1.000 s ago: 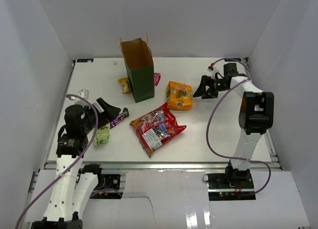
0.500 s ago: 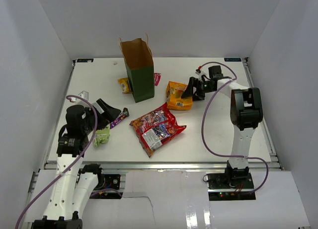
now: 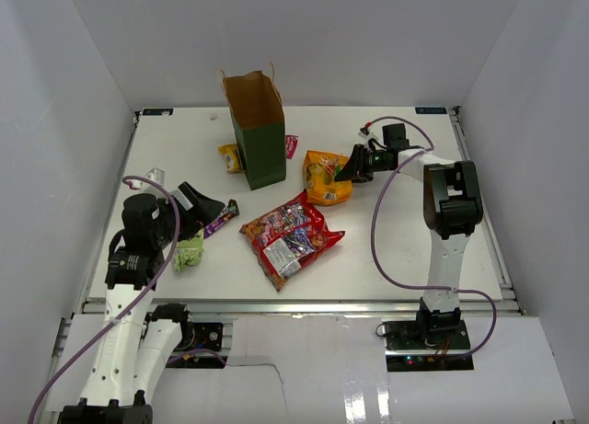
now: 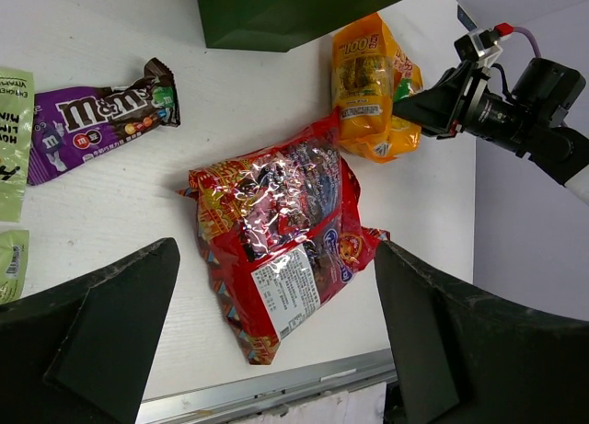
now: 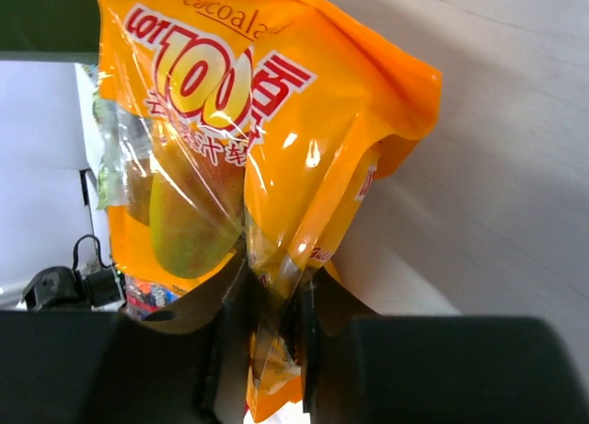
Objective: Place the snacks into the paper bag
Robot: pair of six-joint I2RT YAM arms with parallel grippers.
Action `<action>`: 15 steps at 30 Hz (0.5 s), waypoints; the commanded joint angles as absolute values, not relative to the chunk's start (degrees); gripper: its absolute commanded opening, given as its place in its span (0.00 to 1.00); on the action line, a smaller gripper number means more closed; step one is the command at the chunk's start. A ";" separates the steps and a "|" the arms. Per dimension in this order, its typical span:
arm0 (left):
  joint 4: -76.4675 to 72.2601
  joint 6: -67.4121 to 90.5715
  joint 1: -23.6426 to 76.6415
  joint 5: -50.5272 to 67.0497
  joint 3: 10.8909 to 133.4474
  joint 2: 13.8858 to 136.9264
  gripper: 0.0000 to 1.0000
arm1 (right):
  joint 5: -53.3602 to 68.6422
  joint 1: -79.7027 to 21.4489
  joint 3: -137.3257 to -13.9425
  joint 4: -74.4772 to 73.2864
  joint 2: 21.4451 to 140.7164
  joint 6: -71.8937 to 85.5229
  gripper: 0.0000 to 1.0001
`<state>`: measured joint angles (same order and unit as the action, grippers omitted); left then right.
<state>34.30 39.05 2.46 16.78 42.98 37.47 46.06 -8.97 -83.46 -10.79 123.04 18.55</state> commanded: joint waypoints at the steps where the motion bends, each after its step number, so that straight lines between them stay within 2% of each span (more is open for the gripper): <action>1: 33.05 39.46 2.29 17.49 43.15 37.79 0.98 | 47.98 -8.70 -82.53 -7.21 123.58 18.11 0.19; 6: 31.73 39.64 2.37 18.63 43.77 38.41 0.98 | 55.97 -6.34 -78.06 3.74 118.84 20.47 0.09; 7: 31.29 39.64 2.29 18.89 43.86 38.50 0.98 | 57.20 -5.98 -76.48 11.26 115.87 21.44 0.08; 11: 29.62 39.81 2.29 20.12 44.03 39.29 0.98 | 66.60 -5.54 -72.25 23.61 111.45 23.91 0.08; 13: 28.75 39.90 2.29 20.83 43.95 39.90 0.98 | 69.25 -5.54 -70.06 31.68 110.05 30.38 0.08; 14: 28.48 39.90 2.37 21.53 43.95 40.08 0.98 | 71.08 -5.62 -68.66 44.17 109.60 34.33 0.08; 15: 28.22 39.90 2.37 21.97 44.03 40.25 0.98 | 71.45 -5.62 -65.95 50.65 109.34 43.07 0.08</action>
<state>30.65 39.53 2.46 19.49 43.00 39.81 60.88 -5.21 -68.58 21.10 114.89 27.97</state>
